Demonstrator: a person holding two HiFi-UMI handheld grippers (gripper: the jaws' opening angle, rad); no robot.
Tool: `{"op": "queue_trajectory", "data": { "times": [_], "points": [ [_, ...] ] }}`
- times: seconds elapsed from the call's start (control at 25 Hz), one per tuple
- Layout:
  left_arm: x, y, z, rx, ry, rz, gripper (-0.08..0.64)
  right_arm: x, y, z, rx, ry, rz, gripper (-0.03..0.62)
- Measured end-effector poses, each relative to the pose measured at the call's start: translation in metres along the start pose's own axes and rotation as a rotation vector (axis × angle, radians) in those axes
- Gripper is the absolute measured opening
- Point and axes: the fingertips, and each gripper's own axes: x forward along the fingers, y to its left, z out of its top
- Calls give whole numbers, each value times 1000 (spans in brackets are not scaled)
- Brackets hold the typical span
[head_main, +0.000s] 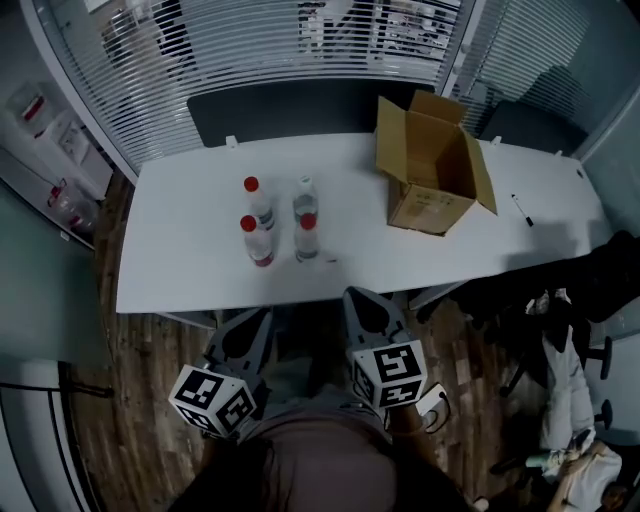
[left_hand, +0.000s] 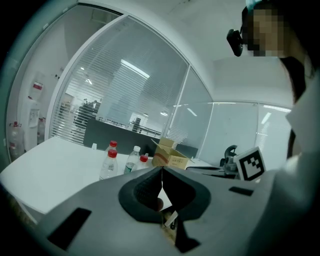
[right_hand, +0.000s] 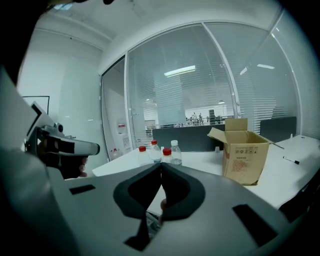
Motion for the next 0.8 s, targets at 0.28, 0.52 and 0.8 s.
{"op": "queue_trajectory", "data": {
  "times": [0.28, 0.52, 0.8],
  "points": [
    [-13, -36, -15, 6, 7, -16, 9, -28, 1, -3, 19, -31, -9, 23],
    [-28, -45, -24, -24, -19, 22, 9, -49, 4, 0, 27, -78, -1, 23],
    [-46, -56, -59, -44, 33, 32, 9, -68, 12, -3, 1, -81, 24, 21]
  ]
}}
